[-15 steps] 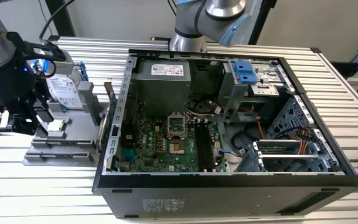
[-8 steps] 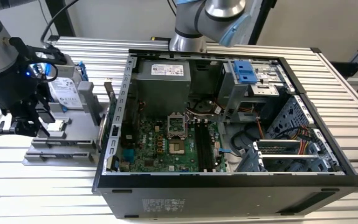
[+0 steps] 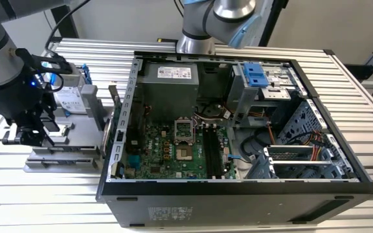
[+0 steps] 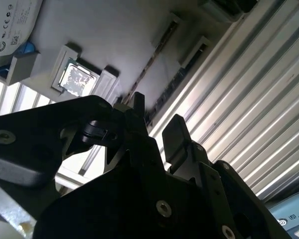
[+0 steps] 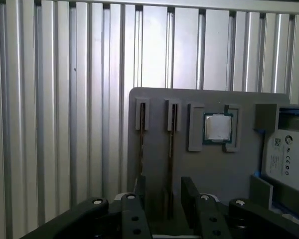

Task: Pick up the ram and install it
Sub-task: 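Pick up the ram and move it above insertion slot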

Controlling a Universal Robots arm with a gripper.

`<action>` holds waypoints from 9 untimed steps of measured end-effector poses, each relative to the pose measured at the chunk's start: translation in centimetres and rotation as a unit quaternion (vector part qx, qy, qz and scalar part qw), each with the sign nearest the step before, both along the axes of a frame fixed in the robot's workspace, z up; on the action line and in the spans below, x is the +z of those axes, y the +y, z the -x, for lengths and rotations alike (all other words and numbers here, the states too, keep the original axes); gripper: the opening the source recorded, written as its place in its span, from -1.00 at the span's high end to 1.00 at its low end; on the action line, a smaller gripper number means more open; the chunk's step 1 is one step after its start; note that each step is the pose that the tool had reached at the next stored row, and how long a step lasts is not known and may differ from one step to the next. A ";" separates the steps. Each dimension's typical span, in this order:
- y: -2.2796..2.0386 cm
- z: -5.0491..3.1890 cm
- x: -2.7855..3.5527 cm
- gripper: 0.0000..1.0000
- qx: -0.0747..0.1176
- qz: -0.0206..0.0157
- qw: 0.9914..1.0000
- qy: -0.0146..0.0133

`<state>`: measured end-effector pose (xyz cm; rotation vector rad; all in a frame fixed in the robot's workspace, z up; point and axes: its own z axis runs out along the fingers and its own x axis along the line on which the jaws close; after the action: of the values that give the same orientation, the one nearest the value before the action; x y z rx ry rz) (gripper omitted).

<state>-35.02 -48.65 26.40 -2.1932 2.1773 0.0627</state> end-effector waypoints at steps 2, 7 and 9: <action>-0.03 0.01 -0.37 -1.00 0.000 0.000 1.000 0.000; -0.30 0.00 -1.22 -1.00 0.000 0.000 1.000 0.000; -0.46 0.00 -1.58 -1.00 0.000 0.000 1.000 0.000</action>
<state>-35.02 -49.11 24.83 -2.1932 2.1773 0.0628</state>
